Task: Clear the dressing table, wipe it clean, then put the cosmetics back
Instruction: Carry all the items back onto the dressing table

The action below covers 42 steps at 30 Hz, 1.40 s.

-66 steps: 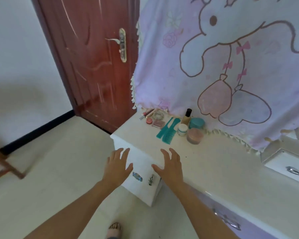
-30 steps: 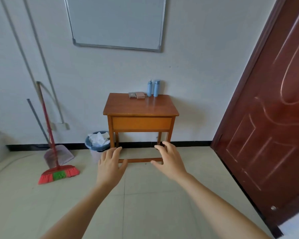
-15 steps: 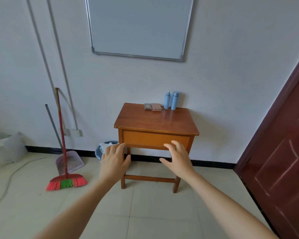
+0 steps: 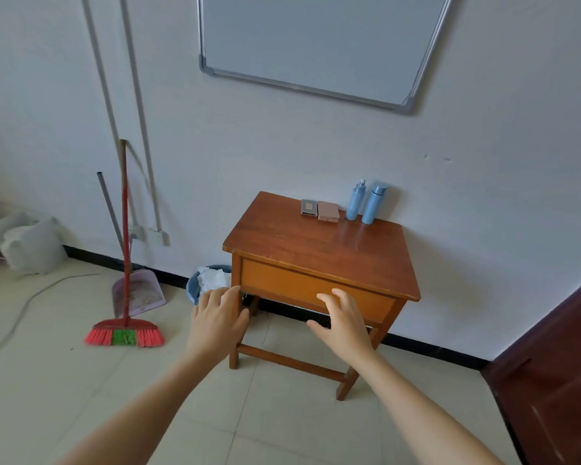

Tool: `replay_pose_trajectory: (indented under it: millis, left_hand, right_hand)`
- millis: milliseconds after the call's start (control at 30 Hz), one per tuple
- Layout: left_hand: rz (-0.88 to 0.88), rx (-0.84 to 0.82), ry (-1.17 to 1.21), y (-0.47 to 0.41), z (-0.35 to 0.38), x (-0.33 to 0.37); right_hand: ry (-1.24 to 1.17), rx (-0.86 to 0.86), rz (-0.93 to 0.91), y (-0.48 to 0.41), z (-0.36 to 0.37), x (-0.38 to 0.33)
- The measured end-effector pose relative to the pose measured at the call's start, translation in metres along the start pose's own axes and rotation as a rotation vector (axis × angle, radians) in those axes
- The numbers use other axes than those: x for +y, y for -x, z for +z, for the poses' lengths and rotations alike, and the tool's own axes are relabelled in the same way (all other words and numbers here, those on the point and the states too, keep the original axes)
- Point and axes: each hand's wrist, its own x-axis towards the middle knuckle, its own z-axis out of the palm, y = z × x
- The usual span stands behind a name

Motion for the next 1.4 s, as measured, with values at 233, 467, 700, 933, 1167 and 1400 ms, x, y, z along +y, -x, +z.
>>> replay_pose_trajectory:
  millis: [233, 467, 700, 933, 1167, 1400]
  left_hand:
    - [0.029, 0.009, 0.051, -0.101, 0.027, -0.014]
    - [0.064, -0.035, 0.084, -0.212, 0.038, -0.025]
    - [0.053, -0.127, 0.079, -0.278, 0.068, -0.045]
    - [0.058, -0.225, 0.054, -0.314, 0.106, -0.035]
    - [0.045, -0.264, -0.044, -0.382, 0.145, -0.003]
    - [-0.039, -0.315, -0.119, -0.437, 0.196, 0.046]
  right_hand:
    - [0.037, 0.01, 0.027, -0.085, 0.008, 0.009]
    - [0.076, 0.03, 0.142, -0.186, -0.001, 0.015]
    - [0.033, 0.001, 0.282, -0.241, 0.02, 0.027]
    - [0.012, -0.047, 0.363, -0.273, 0.037, 0.071]
    - [-0.086, -0.03, 0.386, -0.343, 0.044, 0.131]
    - [-0.18, -0.073, 0.401, -0.403, 0.053, 0.185]
